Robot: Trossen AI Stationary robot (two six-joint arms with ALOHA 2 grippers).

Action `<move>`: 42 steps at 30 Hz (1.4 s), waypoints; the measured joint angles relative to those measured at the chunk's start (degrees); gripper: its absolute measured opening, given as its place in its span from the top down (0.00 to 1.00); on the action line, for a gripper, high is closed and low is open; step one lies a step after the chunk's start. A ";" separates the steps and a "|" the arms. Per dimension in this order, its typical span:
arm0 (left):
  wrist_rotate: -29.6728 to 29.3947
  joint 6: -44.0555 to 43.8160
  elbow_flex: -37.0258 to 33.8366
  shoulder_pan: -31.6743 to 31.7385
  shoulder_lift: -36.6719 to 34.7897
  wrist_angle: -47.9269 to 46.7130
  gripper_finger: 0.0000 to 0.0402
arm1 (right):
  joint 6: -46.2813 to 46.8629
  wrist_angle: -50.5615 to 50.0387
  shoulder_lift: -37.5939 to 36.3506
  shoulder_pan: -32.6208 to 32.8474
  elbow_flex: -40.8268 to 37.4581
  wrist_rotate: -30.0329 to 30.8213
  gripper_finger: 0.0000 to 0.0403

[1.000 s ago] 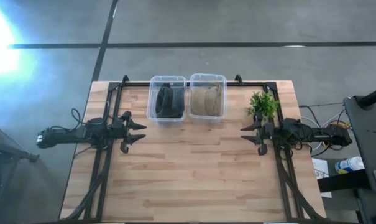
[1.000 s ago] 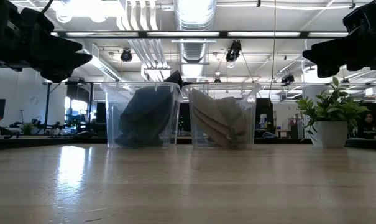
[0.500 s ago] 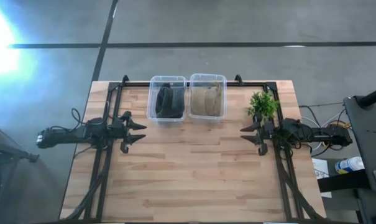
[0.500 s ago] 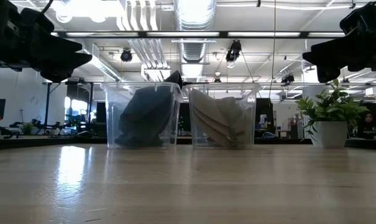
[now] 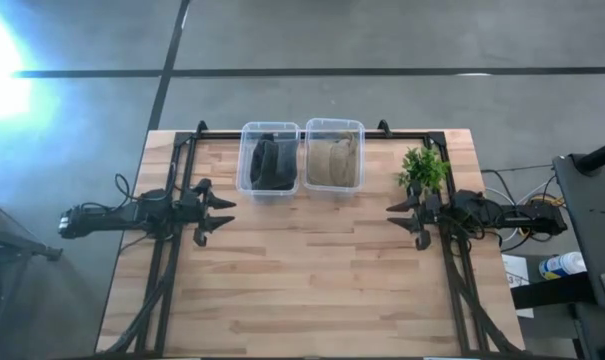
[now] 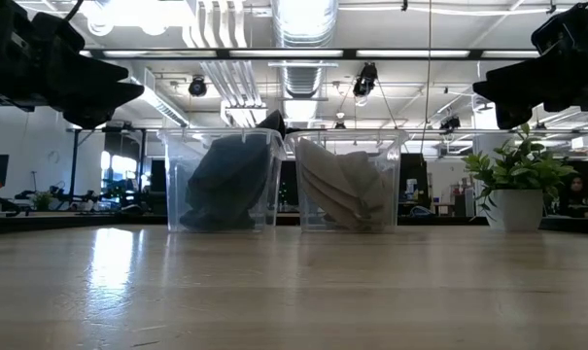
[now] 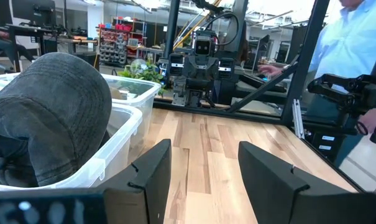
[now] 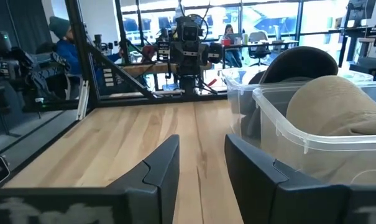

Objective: Pick and place caps into container
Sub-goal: Return to home position

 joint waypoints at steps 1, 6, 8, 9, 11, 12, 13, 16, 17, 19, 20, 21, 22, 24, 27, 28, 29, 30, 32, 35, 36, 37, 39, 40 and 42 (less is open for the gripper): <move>0.00 0.00 0.00 0.00 -0.01 0.00 0.55 | 0.04 0.00 0.00 0.00 0.00 0.00 0.69; 0.00 0.00 0.02 0.00 0.01 -0.02 0.55 | 0.06 0.00 0.00 0.00 0.00 0.00 0.68; 0.00 0.00 0.02 0.00 0.01 -0.02 0.55 | 0.02 0.00 0.00 0.00 0.00 0.00 0.67; 0.00 0.00 0.02 0.00 -0.01 -0.02 0.55 | -0.02 0.00 0.00 0.00 0.00 0.00 0.67; 0.00 0.00 0.02 0.00 0.00 -0.04 0.55 | 0.07 0.00 0.00 0.00 -0.02 0.00 0.67; 0.00 0.00 0.02 0.00 0.00 -0.04 0.55 | 0.07 0.00 0.00 0.00 -0.02 0.00 0.67; 0.00 0.00 0.02 0.00 0.01 -0.04 0.55 | -0.02 0.00 0.00 0.00 -0.02 0.00 0.67; 0.00 0.00 0.04 0.00 0.01 -0.04 0.55 | 0.09 0.00 0.00 0.00 -0.02 0.00 0.68; 0.00 0.00 0.04 0.00 0.00 -0.04 0.55 | 0.08 0.00 0.01 0.00 -0.02 0.00 0.68; 0.00 0.00 0.04 0.00 0.01 -0.04 0.55 | -0.01 0.00 0.02 0.00 -0.02 0.00 0.69; 0.00 0.01 0.04 0.00 0.01 -0.04 0.55 | 0.03 0.00 0.02 0.00 -0.02 0.00 0.69; 0.00 0.00 0.04 0.01 0.01 -0.04 0.55 | 0.09 0.00 0.02 0.00 -0.02 0.00 0.69; 0.00 0.00 0.04 0.01 0.00 -0.04 0.55 | 0.07 0.00 0.02 0.00 -0.02 0.00 0.69; 0.00 0.00 0.04 0.00 0.00 -0.04 0.55 | 0.00 0.00 0.02 -0.01 -0.02 0.01 0.69; 0.00 0.00 0.04 0.02 0.01 -0.04 0.55 | 0.04 0.00 0.02 -0.02 -0.02 0.02 0.69; 0.00 0.00 0.04 0.00 0.01 -0.02 0.55 | 0.00 0.00 0.02 0.00 -0.02 0.00 0.69; 0.00 0.02 0.04 0.01 0.01 -0.04 0.55 | 0.00 0.00 0.02 0.00 -0.02 0.00 0.68; 0.00 0.00 0.04 0.01 0.00 -0.04 0.55 | 0.08 0.00 0.02 0.00 -0.02 0.02 0.68; 0.00 0.00 0.04 0.00 0.01 -0.04 0.55 | 0.01 0.00 0.02 -0.02 -0.02 0.02 0.67; 0.00 0.00 0.04 0.00 0.01 -0.03 0.55 | 0.11 0.00 0.02 -0.02 -0.02 0.02 0.67; 0.00 0.00 0.04 0.01 0.00 -0.04 0.55 | 0.09 0.00 0.02 -0.02 -0.02 0.02 0.67; 0.00 0.00 0.04 0.01 0.01 -0.03 0.55 | -0.01 0.00 0.02 -0.01 -0.02 0.02 0.68; 0.00 0.00 0.04 0.01 0.00 -0.03 0.55 | 0.00 0.00 0.02 -0.02 -0.02 0.02 0.68; 0.00 0.02 0.04 0.02 0.01 -0.02 0.55 | 0.03 0.00 0.02 -0.02 -0.02 0.02 0.69; 0.00 0.02 0.04 0.00 0.01 -0.04 0.55 | 0.05 0.00 0.02 -0.02 -0.02 0.02 0.69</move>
